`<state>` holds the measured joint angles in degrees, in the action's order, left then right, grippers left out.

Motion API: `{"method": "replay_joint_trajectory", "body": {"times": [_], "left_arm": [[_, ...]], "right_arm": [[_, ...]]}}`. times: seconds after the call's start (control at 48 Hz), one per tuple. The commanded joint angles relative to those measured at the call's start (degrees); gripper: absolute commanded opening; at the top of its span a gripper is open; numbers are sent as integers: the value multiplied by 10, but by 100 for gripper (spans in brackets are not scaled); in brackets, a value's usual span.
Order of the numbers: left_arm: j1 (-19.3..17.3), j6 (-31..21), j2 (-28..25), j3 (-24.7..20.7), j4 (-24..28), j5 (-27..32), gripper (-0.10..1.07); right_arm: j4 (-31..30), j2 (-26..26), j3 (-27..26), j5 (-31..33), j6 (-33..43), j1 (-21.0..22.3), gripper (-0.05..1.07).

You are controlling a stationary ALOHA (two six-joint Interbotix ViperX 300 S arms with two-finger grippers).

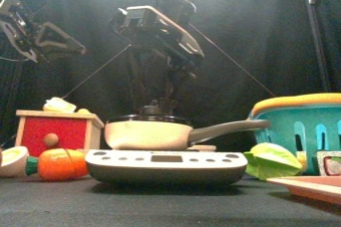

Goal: Place pot lid on pan

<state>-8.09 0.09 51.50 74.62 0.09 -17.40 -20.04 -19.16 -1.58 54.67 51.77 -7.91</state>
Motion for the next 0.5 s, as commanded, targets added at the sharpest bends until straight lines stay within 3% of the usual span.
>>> {"method": "replay_joint_trajectory", "body": {"times": [0.0,0.333,0.479], "left_arm": [[-1,1,0,-8,1,-3,36],[-1,1,0,-8,0,-2,36],[-1,1,0,-8,0,-2,36]], "right_arm": [[-2,24,-15,2,0,4,94],[-1,30,-17,8,-2,10,94],[-11,57,-12,8,1,14,94]]}}
